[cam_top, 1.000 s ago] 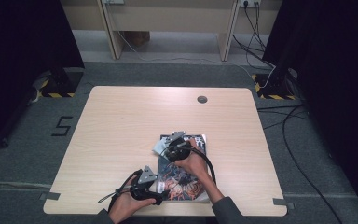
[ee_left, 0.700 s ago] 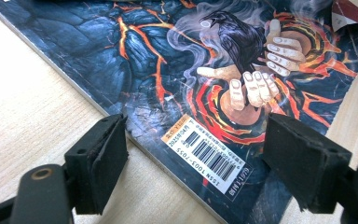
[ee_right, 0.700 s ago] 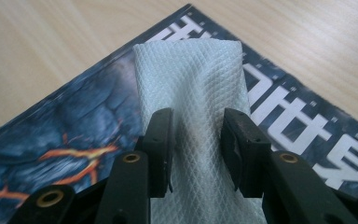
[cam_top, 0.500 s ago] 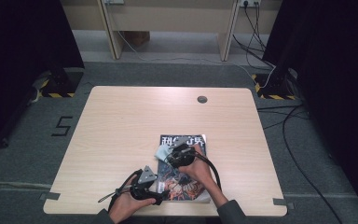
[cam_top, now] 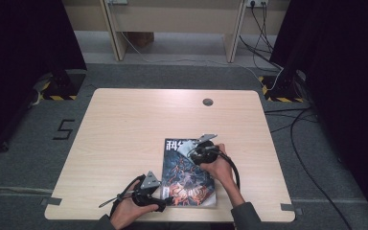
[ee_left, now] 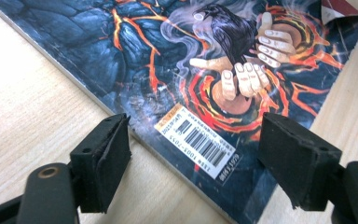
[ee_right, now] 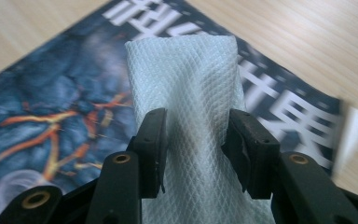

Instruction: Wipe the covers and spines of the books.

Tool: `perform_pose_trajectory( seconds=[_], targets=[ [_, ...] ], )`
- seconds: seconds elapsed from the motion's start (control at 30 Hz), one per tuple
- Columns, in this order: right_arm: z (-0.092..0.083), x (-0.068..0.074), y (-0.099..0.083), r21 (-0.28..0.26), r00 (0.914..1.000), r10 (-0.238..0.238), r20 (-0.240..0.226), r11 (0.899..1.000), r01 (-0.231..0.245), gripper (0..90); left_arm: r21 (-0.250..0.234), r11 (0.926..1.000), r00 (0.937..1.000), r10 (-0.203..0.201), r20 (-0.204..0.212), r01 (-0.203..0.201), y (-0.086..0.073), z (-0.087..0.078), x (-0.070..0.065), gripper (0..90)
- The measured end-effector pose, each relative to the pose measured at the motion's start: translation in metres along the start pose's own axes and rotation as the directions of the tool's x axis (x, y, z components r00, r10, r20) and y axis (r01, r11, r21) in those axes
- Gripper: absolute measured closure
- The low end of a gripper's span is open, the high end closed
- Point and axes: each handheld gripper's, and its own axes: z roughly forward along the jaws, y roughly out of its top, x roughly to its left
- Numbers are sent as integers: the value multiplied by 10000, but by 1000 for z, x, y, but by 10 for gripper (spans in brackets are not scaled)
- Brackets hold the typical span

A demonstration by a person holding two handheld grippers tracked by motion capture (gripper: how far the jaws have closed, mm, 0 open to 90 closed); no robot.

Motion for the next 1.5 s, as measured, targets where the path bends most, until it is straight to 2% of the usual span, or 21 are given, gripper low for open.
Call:
perform_pose_trajectory(
  seconds=[0.03,0.1,0.2,0.3,0.33,0.43,0.53,0.63,0.8,0.9,0.97,1.0,1.1,1.13,1.17,1.23,1.37,1.5],
  targets=[
    [-1,-5,-3,-55,9999,147,-35,9999,-147,583,-9,10000,10000,-29,-28,28,0,0,-1,239],
    [-1,-7,-4,-136,9997,257,-29,9996,-258,584,49,10000,9999,69,-103,-68,1,0,-2,243],
    [-1,-3,-3,-78,9998,20,193,10000,-19,596,-41,10000,9999,-11,-166,11,0,0,-3,247],
    [-2,3,-2,-8,9994,-109,314,9999,109,602,-27,9999,9996,142,-224,-142,0,0,-3,233],
    [-1,5,-2,-27,9996,-151,252,9999,152,602,-46,10000,9998,-3,-212,2,-1,1,-2,222],
    [-2,12,-2,-32,9991,-318,-263,9995,317,602,-30,10000,9996,25,-285,-26,0,1,-2,202],
    [-2,15,-3,-92,9978,-582,-302,9983,580,600,92,10000,9993,-32,-378,36,1,3,0,158],
    [-2,7,-4,-127,9987,-346,-382,9993,342,580,-20,10000,9989,-17,-478,16,4,7,-2,161],
    [-5,-16,-7,-69,9986,82,524,9999,-78,578,-269,9996,9974,24,-714,-43,13,18,-2,163],
    [-5,-24,-9,-193,9973,426,592,9990,-415,595,-148,9999,9979,-30,-645,20,18,22,0,156],
    [-4,-20,-9,-215,9969,270,745,9994,-254,612,-64,9999,9983,-158,-558,155,20,23,3,130],
    [-4,-17,-8,-180,9978,140,646,9998,-129,613,-64,9999,9984,-128,-558,124,19,23,3,121],
    [-4,-1,-7,-74,9997,-146,-202,9999,145,610,-121,9999,9985,-75,-547,69,19,22,2,138],
    [-4,5,-6,-81,9989,-377,-293,9993,375,612,-180,9998,9985,-44,-544,35,18,22,2,143],
    [-4,12,-5,-16,9976,-632,-289,9980,632,612,-212,9998,9984,-80,-556,68,17,22,2,144],
    [-4,15,-4,23,9964,-828,-169,9966,829,608,-305,9995,9983,-132,-565,115,16,22,2,143],
    [-5,3,-8,-78,9982,-146,-578,9999,142,579,-415,9990,9982,-178,-580,154,15,22,2,144],
    [-12,-20,-16,41,9993,375,18,9993,-375,575,-445,9989,9983,-172,-562,147,14,22,2,143]
  ],
)
